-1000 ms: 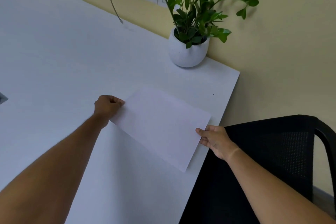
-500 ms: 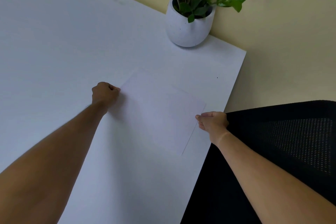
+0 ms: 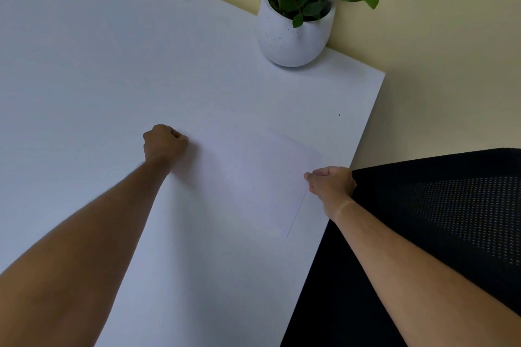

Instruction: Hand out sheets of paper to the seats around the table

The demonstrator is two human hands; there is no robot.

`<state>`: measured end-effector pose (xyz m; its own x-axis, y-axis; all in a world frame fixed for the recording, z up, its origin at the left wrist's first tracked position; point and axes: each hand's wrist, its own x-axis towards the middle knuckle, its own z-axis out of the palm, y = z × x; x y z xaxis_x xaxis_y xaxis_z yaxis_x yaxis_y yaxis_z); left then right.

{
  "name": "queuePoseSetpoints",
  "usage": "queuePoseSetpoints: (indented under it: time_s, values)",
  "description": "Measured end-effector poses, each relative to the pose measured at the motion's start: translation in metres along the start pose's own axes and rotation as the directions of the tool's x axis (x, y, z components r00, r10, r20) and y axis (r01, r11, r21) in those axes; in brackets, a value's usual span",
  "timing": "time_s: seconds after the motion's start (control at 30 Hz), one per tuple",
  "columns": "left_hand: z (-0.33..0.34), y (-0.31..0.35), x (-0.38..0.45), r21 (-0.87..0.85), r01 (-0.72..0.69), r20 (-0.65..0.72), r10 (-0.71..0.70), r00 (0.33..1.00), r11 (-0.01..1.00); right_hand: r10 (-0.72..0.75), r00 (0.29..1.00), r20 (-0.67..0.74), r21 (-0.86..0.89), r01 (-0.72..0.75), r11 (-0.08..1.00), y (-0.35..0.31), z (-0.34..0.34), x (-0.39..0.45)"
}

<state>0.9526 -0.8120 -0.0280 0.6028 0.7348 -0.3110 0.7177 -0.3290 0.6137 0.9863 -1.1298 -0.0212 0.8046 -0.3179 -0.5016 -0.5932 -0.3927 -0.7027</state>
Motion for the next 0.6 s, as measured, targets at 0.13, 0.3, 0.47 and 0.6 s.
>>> queuePoseSetpoints:
  time_s: [0.13, 0.3, 0.47, 0.6]
  values:
    - [0.001, 0.001, 0.0, 0.0, 0.002, -0.013, -0.002, 1.0, 1.0, -0.021, 1.0, -0.011, -0.018, 0.021, 1.0, -0.001, -0.001, -0.002]
    - [-0.001, 0.002, -0.004, 0.019, -0.005, -0.034, 0.005, 0.999, 1.0, -0.05, 0.999, -0.014, -0.022, 0.049, 0.999, -0.001, 0.0, -0.003]
    - [-0.004, 0.0, -0.016, 0.112, -0.188, -0.052, 0.195, 0.979, 0.976, -0.202, 0.979, -0.005, -0.196, 0.197, 0.961, -0.004, -0.003, -0.01]
    - [-0.001, 0.0, -0.039, 0.314, -0.438, 0.012, 0.458, 0.889, 0.842, -0.434, 0.898, 0.079, -0.383, 0.429, 0.818, -0.011, -0.01, -0.025]
